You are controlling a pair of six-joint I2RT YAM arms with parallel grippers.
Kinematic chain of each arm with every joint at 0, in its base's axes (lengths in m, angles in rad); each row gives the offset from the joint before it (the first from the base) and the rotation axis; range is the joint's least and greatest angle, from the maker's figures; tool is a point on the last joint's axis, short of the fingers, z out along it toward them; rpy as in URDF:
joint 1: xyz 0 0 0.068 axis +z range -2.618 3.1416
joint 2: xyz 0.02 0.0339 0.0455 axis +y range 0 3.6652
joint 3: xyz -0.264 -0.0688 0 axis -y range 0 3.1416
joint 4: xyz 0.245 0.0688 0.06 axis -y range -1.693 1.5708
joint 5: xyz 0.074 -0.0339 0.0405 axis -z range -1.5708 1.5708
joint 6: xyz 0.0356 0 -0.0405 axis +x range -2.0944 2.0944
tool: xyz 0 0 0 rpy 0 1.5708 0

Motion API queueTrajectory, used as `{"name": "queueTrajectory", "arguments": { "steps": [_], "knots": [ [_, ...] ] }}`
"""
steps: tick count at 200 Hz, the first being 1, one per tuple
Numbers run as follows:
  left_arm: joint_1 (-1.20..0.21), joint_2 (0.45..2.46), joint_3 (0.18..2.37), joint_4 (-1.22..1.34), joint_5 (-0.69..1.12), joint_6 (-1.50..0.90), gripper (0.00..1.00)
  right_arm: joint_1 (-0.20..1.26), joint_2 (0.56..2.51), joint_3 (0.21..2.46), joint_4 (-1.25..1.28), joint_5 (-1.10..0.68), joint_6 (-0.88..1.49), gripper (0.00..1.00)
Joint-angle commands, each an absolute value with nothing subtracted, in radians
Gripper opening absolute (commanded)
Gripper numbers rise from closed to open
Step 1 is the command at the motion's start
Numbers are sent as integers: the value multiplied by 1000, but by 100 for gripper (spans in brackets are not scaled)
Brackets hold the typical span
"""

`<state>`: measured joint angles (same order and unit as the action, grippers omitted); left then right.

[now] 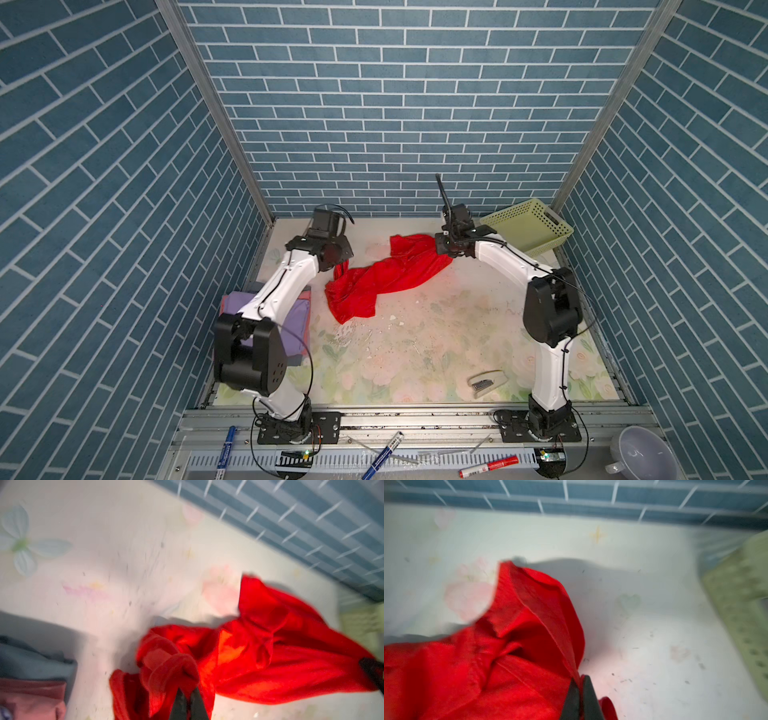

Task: Fold and stack t-shirts
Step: Flatten out the T-shirt at the top-center of the table.

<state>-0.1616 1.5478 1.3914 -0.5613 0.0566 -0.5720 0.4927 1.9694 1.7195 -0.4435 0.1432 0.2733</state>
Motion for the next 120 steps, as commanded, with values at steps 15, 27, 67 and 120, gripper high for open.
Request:
{"name": "queueTrajectory", "arguments": {
  "steps": [15, 27, 67, 120],
  "knots": [
    [-26, 1401, 1386, -478, 252, -605, 0, 432, 1781, 1587, -462, 288, 222, 0],
    [-11, 1378, 1403, -502, 254, -594, 0, 418, 1742, 1536, -499, 324, 236, 0],
    [-8, 1381, 1383, -503, 299, -613, 0, 378, 1685, 1394, -617, 388, 340, 22],
    [-18, 1530, 1287, -341, 384, -666, 44, 379, 1718, 1408, -486, 179, 411, 45]
  ]
}}
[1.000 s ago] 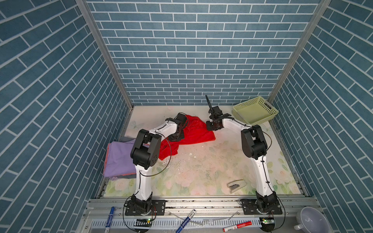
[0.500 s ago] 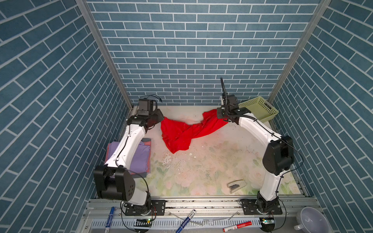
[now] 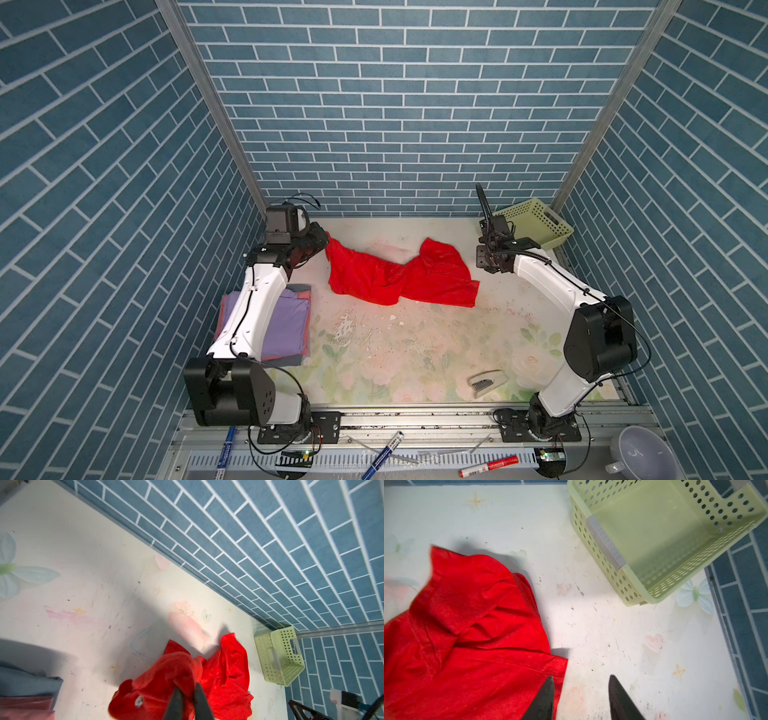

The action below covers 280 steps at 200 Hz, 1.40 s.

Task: Fold and stack t-shirts
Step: Flatten out the T-shirt at the top-center of the table.

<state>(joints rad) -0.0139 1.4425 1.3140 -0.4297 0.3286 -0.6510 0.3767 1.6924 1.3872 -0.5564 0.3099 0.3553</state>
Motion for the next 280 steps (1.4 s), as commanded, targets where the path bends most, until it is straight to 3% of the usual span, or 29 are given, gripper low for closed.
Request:
{"name": "queueTrajectory", "arguments": {
  "steps": [1, 10, 17, 35, 78, 114, 169, 230, 243, 259, 280],
  "knots": [
    [-18, 1534, 1289, -344, 384, -663, 45, 380, 1721, 1410, -482, 172, 411, 45],
    [-23, 1570, 1308, -389, 371, -627, 51, 380, 1738, 1421, -447, 95, 413, 46],
    [-35, 1584, 1317, -443, 331, -595, 62, 383, 1752, 1426, -416, 39, 415, 50],
    [-72, 1589, 1306, -553, 200, -527, 68, 395, 1803, 1450, -354, -71, 424, 53],
    [-145, 1567, 1150, -622, 105, -558, 69, 459, 2046, 1661, -342, -198, 400, 59],
    [-221, 1578, 1030, -615, 3, -658, 69, 501, 2225, 1808, -384, -199, 391, 61],
    [-220, 1456, 817, -522, -68, -812, 74, 533, 2305, 1867, -395, -233, 374, 62],
    [-159, 1591, 786, -172, 19, -740, 75, 557, 2353, 1899, -466, -155, 334, 62],
    [-143, 1630, 805, -150, 28, -730, 70, 557, 2359, 1909, -477, -156, 334, 55],
    [-141, 1652, 809, -74, 48, -709, 56, 557, 2354, 1909, -486, -155, 336, 36],
    [-141, 1657, 814, -1, 91, -695, 26, 556, 2332, 1905, -495, -130, 332, 9]
  ]
}}
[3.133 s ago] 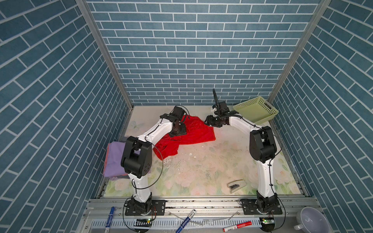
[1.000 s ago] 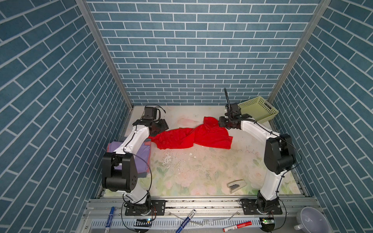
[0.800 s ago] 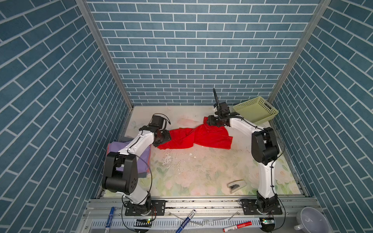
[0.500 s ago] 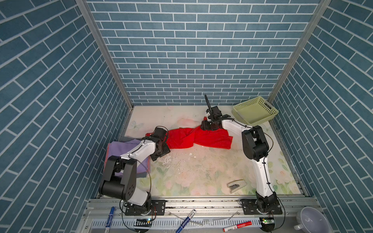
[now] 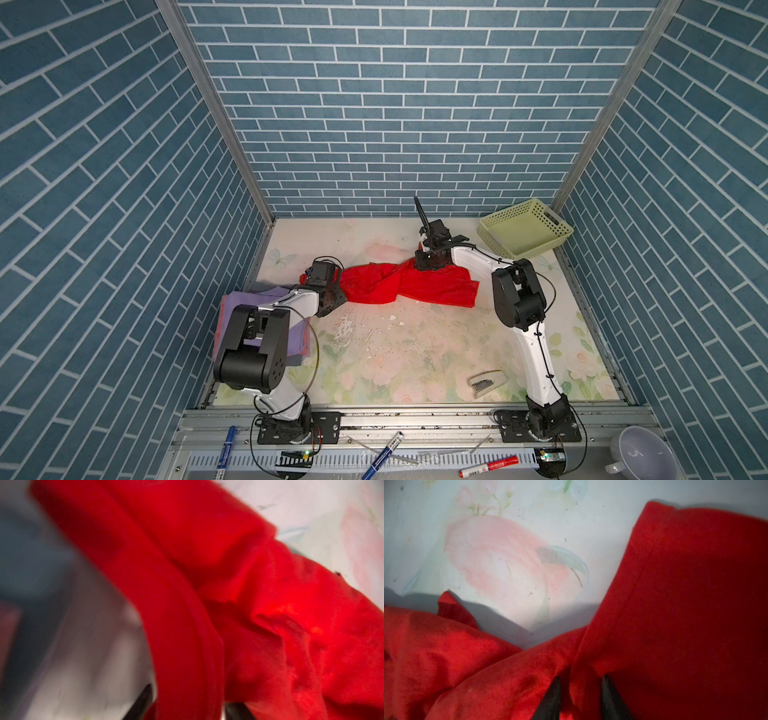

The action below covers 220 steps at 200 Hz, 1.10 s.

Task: Fold and stack t-shirts
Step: Flatten out the T-shirt at the top-center of the table.

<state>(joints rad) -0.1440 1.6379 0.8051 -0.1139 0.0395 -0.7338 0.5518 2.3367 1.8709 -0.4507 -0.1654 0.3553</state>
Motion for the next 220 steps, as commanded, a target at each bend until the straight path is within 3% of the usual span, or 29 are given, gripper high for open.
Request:
{"name": "queueTrajectory", "arguments": {
  "steps": [1, 8, 23, 78, 155, 220],
  "knots": [
    [-141, 1657, 814, -1, 91, -693, 24, 555, 2329, 1905, -495, -129, 331, 8],
    [-141, 1647, 818, 4, 105, -686, 17, 555, 2313, 1903, -497, -108, 325, 0],
    [-141, 1599, 834, -23, 116, -671, 0, 551, 2258, 1895, -488, -46, 317, 0],
    [-140, 1277, 1056, -353, 136, -537, 0, 475, 1918, 1890, -439, 145, 307, 0],
    [-110, 1151, 1399, -654, 262, -432, 0, 462, 1501, 1722, -261, 360, 137, 0],
    [-98, 1135, 1543, -717, 459, -480, 0, 463, 1380, 1754, -286, 292, 104, 0]
  ]
}}
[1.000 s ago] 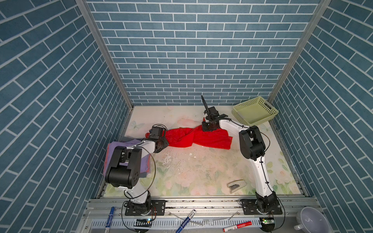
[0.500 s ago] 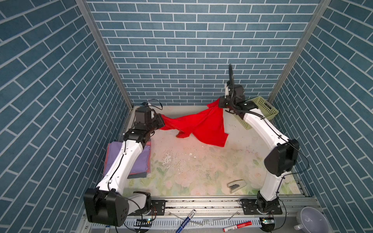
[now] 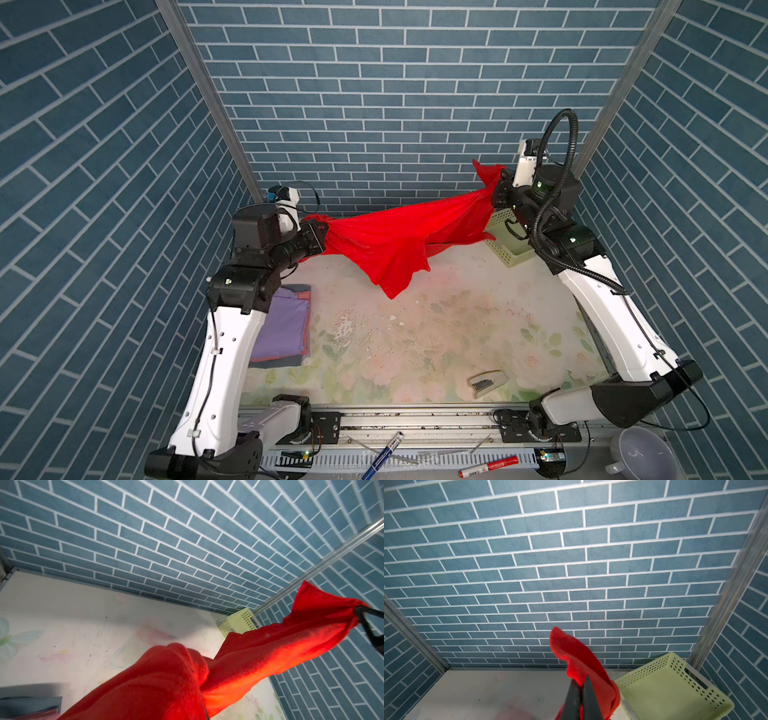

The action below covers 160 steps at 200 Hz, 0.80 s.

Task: Fold and stack t-shirts
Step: Flatten out the T-shirt at the top-center of the table.

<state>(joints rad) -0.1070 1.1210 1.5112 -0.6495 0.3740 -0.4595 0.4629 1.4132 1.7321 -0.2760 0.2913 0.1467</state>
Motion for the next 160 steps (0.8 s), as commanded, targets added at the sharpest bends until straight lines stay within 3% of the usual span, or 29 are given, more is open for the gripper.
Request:
{"name": "queueTrajectory", "arguments": {
  "steps": [1, 43, 83, 116, 137, 143, 160],
  "knots": [
    [-98, 1136, 1543, -722, 460, -481, 0, 463, 1381, 1754, -290, 292, 106, 0],
    [-98, 1178, 1537, -899, 522, -522, 0, 469, 1380, 1837, -491, 241, 196, 0],
    [-88, 1191, 1359, -722, 642, -656, 0, 467, 1442, 1820, -453, 195, 193, 0],
    [-80, 1332, 1148, -385, 718, -838, 0, 462, 1687, 1815, -236, 125, 186, 0],
    [-75, 1473, 1134, -264, 733, -886, 0, 450, 1934, 2009, -250, 128, 190, 0],
    [-71, 1516, 1146, -250, 723, -891, 7, 445, 2003, 2089, -281, 119, 197, 0],
    [-59, 1605, 1162, -171, 650, -913, 14, 435, 2173, 2283, -369, 118, 216, 2]
  ]
}}
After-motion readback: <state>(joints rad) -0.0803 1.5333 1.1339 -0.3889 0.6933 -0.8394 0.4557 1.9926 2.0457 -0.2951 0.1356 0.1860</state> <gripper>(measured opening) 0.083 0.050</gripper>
